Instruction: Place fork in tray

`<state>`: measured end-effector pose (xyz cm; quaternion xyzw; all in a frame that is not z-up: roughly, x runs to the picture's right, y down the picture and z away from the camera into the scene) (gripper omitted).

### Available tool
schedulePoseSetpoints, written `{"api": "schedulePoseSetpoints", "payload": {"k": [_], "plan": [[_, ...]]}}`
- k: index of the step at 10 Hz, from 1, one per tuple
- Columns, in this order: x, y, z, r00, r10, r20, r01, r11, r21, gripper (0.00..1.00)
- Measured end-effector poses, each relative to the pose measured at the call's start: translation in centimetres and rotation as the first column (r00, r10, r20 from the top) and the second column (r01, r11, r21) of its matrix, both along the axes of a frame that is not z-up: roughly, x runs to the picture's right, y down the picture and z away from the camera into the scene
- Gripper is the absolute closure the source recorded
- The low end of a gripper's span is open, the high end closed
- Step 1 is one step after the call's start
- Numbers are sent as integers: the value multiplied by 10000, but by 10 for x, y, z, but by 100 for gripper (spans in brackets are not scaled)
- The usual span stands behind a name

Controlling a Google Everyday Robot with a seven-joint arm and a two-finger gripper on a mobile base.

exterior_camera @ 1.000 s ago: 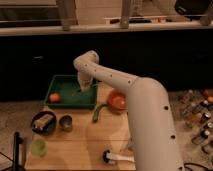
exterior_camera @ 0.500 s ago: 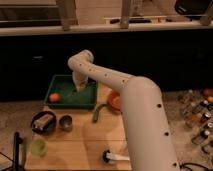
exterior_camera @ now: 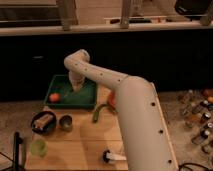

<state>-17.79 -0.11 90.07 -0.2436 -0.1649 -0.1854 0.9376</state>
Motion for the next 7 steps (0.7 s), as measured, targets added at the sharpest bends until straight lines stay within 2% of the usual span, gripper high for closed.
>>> {"api": "schedulePoseSetpoints", "payload": {"k": [6, 7], "plan": [[-4, -3, 2, 9999, 38, 96, -37, 10000, -80, 100], [-4, -4, 2, 9999, 79, 90, -78, 9999, -113, 96]]}}
